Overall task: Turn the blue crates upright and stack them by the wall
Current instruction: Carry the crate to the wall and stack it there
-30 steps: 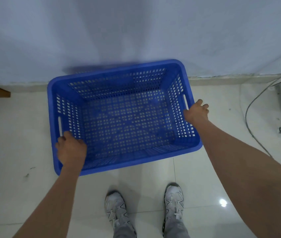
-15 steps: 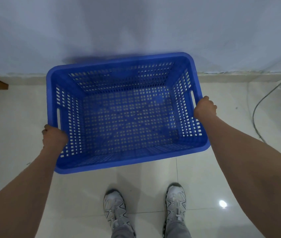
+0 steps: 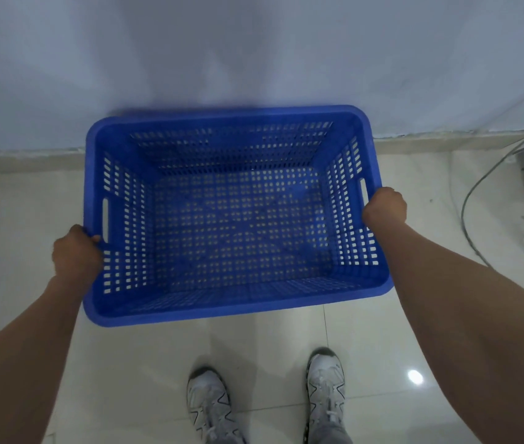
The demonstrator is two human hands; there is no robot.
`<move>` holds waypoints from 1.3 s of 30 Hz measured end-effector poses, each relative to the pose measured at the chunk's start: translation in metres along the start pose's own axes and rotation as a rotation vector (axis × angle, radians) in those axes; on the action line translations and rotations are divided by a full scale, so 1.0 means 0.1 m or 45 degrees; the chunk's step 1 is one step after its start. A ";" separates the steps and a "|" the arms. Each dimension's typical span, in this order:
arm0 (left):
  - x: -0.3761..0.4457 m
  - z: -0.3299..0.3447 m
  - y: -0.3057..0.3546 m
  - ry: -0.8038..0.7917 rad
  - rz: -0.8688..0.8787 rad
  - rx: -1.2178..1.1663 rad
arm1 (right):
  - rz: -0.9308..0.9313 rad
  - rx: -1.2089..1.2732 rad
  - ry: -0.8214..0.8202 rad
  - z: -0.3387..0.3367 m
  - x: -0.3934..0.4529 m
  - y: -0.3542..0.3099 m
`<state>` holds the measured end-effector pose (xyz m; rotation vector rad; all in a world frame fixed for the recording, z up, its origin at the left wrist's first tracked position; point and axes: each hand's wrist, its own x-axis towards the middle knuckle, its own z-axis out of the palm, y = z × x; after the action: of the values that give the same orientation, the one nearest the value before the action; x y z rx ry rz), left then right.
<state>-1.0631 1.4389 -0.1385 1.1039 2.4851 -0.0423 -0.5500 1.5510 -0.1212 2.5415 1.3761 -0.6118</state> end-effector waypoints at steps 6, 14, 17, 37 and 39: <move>0.12 -0.05 0.14 -0.013 -0.020 -0.005 | 0.004 0.061 0.014 -0.07 0.14 -0.10; 0.12 -0.13 0.22 -0.049 -0.088 -0.039 | 0.103 0.181 0.048 -0.02 0.14 -0.17; 0.16 -0.10 0.23 -0.034 -0.118 -0.059 | 0.097 0.182 0.066 -0.01 0.14 -0.19; -1.34 -1.14 1.40 -0.290 0.353 0.208 | -0.512 -0.353 -0.088 -1.31 -1.02 -0.45; -1.69 -1.52 1.58 -0.268 0.411 0.243 | -0.572 -0.324 -0.089 -1.73 -1.35 -0.48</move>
<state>-0.9038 1.4576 0.0880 1.4854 2.1259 -0.2908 -0.6094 1.5361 0.0949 2.0071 1.8800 -0.5439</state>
